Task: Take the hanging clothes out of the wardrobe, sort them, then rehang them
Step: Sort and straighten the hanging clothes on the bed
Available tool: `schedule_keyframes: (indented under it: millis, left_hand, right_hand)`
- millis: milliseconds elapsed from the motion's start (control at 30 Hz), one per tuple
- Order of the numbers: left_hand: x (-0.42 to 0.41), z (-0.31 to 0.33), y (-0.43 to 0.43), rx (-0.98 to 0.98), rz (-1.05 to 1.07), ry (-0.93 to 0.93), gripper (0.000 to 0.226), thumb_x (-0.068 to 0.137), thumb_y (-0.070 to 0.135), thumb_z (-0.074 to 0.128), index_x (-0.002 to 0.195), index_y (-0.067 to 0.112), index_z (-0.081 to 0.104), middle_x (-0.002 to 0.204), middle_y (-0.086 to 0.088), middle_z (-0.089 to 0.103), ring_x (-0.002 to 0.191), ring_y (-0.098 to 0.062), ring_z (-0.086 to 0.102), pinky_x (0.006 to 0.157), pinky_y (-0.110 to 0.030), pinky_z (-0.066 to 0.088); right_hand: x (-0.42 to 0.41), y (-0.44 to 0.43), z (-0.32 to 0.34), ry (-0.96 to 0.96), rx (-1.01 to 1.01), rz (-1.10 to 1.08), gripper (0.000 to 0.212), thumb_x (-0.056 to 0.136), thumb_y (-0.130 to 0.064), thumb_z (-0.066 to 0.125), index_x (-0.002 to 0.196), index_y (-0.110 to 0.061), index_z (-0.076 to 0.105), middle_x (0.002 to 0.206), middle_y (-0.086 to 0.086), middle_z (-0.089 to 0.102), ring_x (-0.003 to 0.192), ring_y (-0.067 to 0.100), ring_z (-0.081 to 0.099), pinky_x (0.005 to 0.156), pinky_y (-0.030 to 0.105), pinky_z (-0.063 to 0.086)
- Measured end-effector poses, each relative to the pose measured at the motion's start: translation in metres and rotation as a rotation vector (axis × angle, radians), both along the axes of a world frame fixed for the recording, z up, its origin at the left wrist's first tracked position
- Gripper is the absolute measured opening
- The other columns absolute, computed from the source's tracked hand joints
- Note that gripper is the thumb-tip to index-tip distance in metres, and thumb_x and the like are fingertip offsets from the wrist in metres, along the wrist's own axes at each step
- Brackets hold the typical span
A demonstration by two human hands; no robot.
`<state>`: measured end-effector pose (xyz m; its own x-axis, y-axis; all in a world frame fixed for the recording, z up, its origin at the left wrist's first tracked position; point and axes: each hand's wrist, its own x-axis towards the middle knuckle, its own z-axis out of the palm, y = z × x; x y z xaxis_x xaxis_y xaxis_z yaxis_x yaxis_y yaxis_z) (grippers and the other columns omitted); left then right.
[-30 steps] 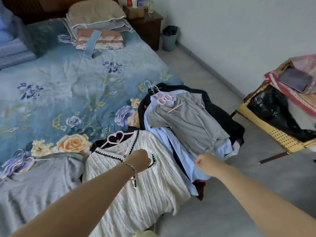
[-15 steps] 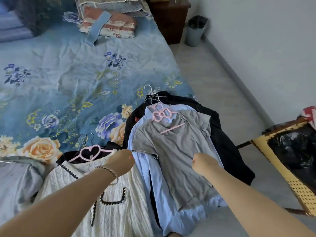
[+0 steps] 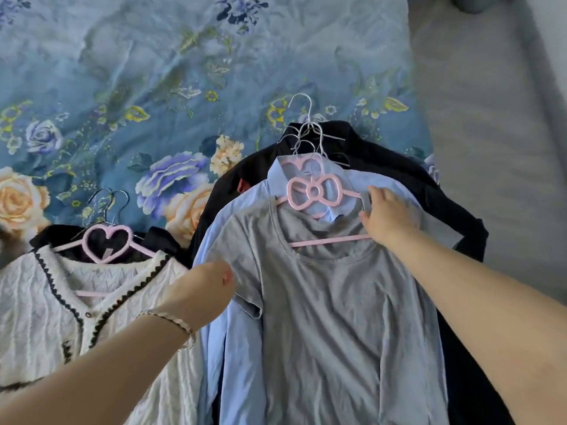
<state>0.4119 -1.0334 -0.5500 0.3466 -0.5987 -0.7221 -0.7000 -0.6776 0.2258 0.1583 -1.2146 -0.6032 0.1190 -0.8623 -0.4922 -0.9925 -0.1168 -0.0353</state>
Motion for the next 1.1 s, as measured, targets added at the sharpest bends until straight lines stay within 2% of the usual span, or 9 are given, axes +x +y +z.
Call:
schedule_keyframes:
  millis: [100, 267, 367, 467, 567, 700, 833, 933, 1100]
  left_hand:
    - [0.001, -0.017, 0.0, 0.0, -0.106, -0.063, 0.032, 0.096, 0.025, 0.041, 0.064, 0.027, 0.039, 0.076, 0.004, 0.05, 0.071, -0.017, 0.047, 0.068, -0.031, 0.045]
    - [0.006, -0.023, 0.002, 0.034, -0.113, -0.057, 0.029, 0.095, 0.029, 0.043, 0.066, 0.031, 0.04, 0.084, 0.003, 0.055, 0.079, -0.019, 0.051, 0.08, -0.036, 0.049]
    - [0.007, -0.018, 0.002, 0.06, -0.066, -0.032, 0.024, 0.095, 0.023, 0.042, 0.076, 0.014, 0.054, 0.074, -0.001, 0.054, 0.068, -0.019, 0.049, 0.063, -0.031, 0.045]
    - [0.009, -0.011, 0.004, 0.02, -0.042, -0.033, 0.028, 0.095, 0.019, 0.042, 0.069, 0.014, 0.045, 0.063, 0.002, 0.044, 0.056, -0.014, 0.041, 0.049, -0.023, 0.031]
    - [0.013, 0.004, 0.018, -0.012, -0.03, -0.044, 0.031, 0.095, 0.014, 0.038, 0.063, 0.016, 0.039, 0.06, 0.002, 0.04, 0.051, -0.01, 0.035, 0.046, -0.021, 0.027]
    - [0.023, 0.029, 0.048, -0.026, -0.022, -0.078, 0.028, 0.093, 0.018, 0.036, 0.068, 0.017, 0.047, 0.067, 0.003, 0.048, 0.059, -0.014, 0.044, 0.049, -0.023, 0.032]
    - [0.039, 0.067, 0.085, -0.102, -0.025, -0.074, 0.024, 0.093, 0.018, 0.037, 0.086, 0.013, 0.06, 0.077, 0.002, 0.058, 0.067, -0.015, 0.052, 0.053, -0.023, 0.036]
    - [0.057, 0.102, 0.124, -0.168, -0.004, -0.091, 0.023, 0.092, 0.018, 0.038, 0.081, 0.017, 0.058, 0.074, 0.004, 0.059, 0.067, -0.016, 0.053, 0.053, -0.024, 0.038]
    - [0.103, 0.168, 0.218, -0.27, 0.038, -0.138, 0.02, 0.094, 0.023, 0.042, 0.079, 0.02, 0.054, 0.08, -0.001, 0.058, 0.079, -0.023, 0.056, 0.068, -0.025, 0.042]
  right_hand:
    - [0.004, -0.019, -0.03, 0.028, 0.008, -0.003, 0.053, 0.099, -0.036, 0.036, 0.146, -0.017, 0.023, 0.153, 0.011, 0.022, 0.141, 0.029, 0.02, 0.11, 0.043, 0.021]
    - [0.015, -0.023, -0.041, -0.018, -0.172, -0.013, 0.03, 0.097, -0.025, 0.044, 0.117, -0.005, 0.055, 0.121, 0.02, 0.055, 0.117, 0.037, 0.045, 0.093, 0.042, 0.034]
    - [0.012, -0.019, -0.033, -0.063, -0.175, 0.023, 0.024, 0.095, -0.018, 0.044, 0.109, -0.002, 0.056, 0.107, 0.022, 0.061, 0.104, 0.04, 0.054, 0.083, 0.041, 0.037]
    - [-0.001, -0.012, -0.014, -0.238, 0.011, 0.02, 0.018, 0.094, -0.013, 0.043, 0.101, -0.009, 0.059, 0.09, 0.021, 0.063, 0.086, 0.038, 0.057, 0.066, 0.035, 0.033]
    - [-0.011, 0.004, 0.019, -0.381, 0.156, -0.063, 0.022, 0.092, -0.01, 0.045, 0.079, -0.024, 0.056, 0.063, 0.001, 0.051, 0.065, 0.025, 0.048, 0.057, 0.03, 0.03]
    - [-0.012, 0.036, 0.073, -0.464, 0.184, -0.147, 0.023, 0.086, -0.008, 0.056, 0.068, -0.021, 0.061, 0.062, -0.003, 0.048, 0.061, 0.014, 0.043, 0.058, 0.027, 0.03]
    - [-0.001, 0.083, 0.135, -0.455, 0.133, -0.076, 0.014, 0.084, -0.019, 0.061, 0.07, -0.016, 0.061, 0.073, 0.003, 0.059, 0.075, 0.022, 0.054, 0.064, 0.031, 0.036]
    - [0.021, 0.128, 0.187, -0.467, 0.029, 0.004, 0.017, 0.085, -0.031, 0.064, 0.071, -0.02, 0.062, 0.082, 0.004, 0.063, 0.081, 0.024, 0.057, 0.074, 0.034, 0.042]
    - [0.078, 0.228, 0.274, -0.524, -0.184, 0.185, 0.017, 0.088, -0.034, 0.061, 0.085, -0.021, 0.072, 0.078, -0.008, 0.053, 0.074, 0.013, 0.048, 0.062, 0.027, 0.033]
